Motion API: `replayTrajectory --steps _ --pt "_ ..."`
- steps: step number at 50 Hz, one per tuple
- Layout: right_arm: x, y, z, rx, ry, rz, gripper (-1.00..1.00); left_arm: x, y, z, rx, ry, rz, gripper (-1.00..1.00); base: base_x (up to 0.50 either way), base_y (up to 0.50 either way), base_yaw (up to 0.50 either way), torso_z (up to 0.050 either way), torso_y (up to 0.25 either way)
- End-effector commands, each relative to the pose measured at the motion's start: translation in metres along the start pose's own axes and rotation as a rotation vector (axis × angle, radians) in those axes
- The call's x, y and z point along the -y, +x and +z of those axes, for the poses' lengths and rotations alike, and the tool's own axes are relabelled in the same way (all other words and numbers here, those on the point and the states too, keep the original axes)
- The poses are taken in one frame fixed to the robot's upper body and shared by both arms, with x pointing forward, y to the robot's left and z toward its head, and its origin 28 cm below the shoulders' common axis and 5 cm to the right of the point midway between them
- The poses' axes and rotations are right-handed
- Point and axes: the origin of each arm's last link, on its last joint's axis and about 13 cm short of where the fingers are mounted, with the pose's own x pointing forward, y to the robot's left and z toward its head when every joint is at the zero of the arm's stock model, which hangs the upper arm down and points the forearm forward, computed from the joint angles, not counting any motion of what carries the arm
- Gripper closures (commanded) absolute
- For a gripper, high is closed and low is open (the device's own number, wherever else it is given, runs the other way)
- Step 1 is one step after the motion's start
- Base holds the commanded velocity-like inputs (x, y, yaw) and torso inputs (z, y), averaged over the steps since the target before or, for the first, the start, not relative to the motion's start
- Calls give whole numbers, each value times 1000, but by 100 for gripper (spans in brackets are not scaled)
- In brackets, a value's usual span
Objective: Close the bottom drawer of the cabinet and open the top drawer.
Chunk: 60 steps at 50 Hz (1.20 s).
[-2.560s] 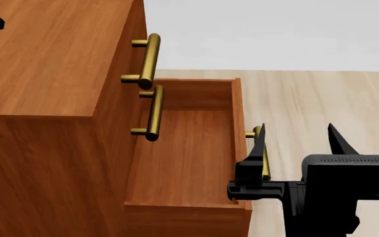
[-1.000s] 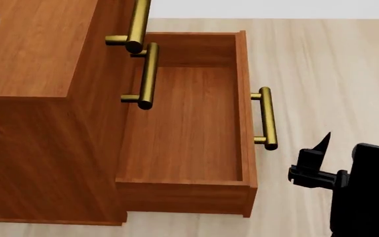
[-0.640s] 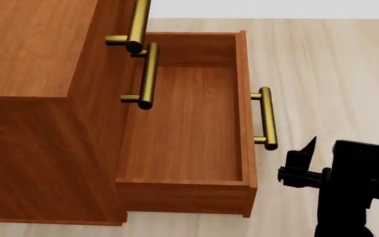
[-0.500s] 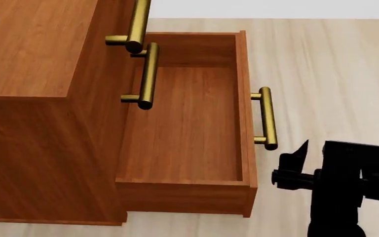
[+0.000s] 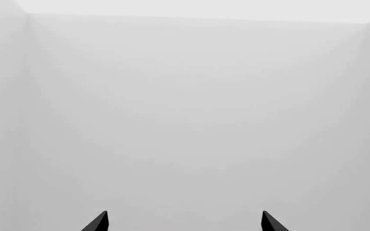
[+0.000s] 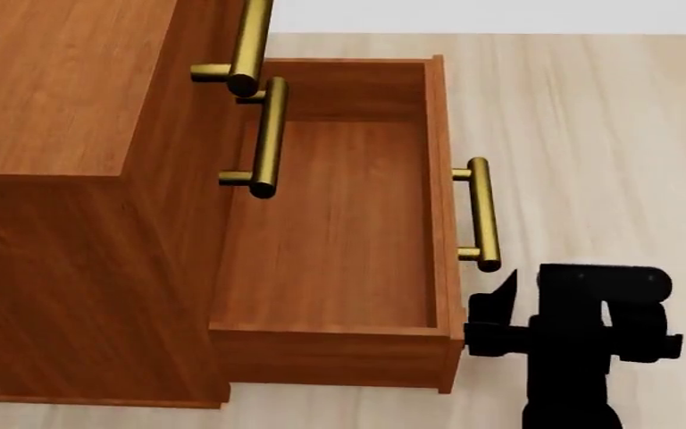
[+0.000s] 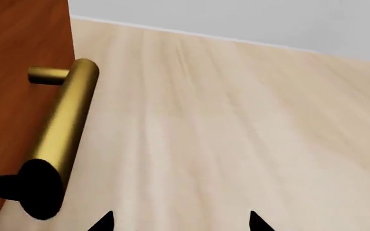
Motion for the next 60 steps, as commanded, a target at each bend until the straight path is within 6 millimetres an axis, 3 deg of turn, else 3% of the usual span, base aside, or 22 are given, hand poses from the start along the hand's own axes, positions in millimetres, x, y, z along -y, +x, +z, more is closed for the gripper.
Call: replayTrajectory --steps 1,17,34,60 --pt "-12 3 -3 -5 -13 51 -100 1 0 1 3 -3 -4 -100 0 0 0 0 0" --pt "-36 2 2 22 -18 174 -100 1 0 2 5 -4 -7 -100 0 0 0 0 0" --pt "-78 3 11 48 -8 336 -100 0 0 4 9 -2 -9 -100 0 0 1 0 0" --pt "-117 -2 25 78 45 544 -100 0 0 4 10 -1 -9 -100 0 0 1 0 0"
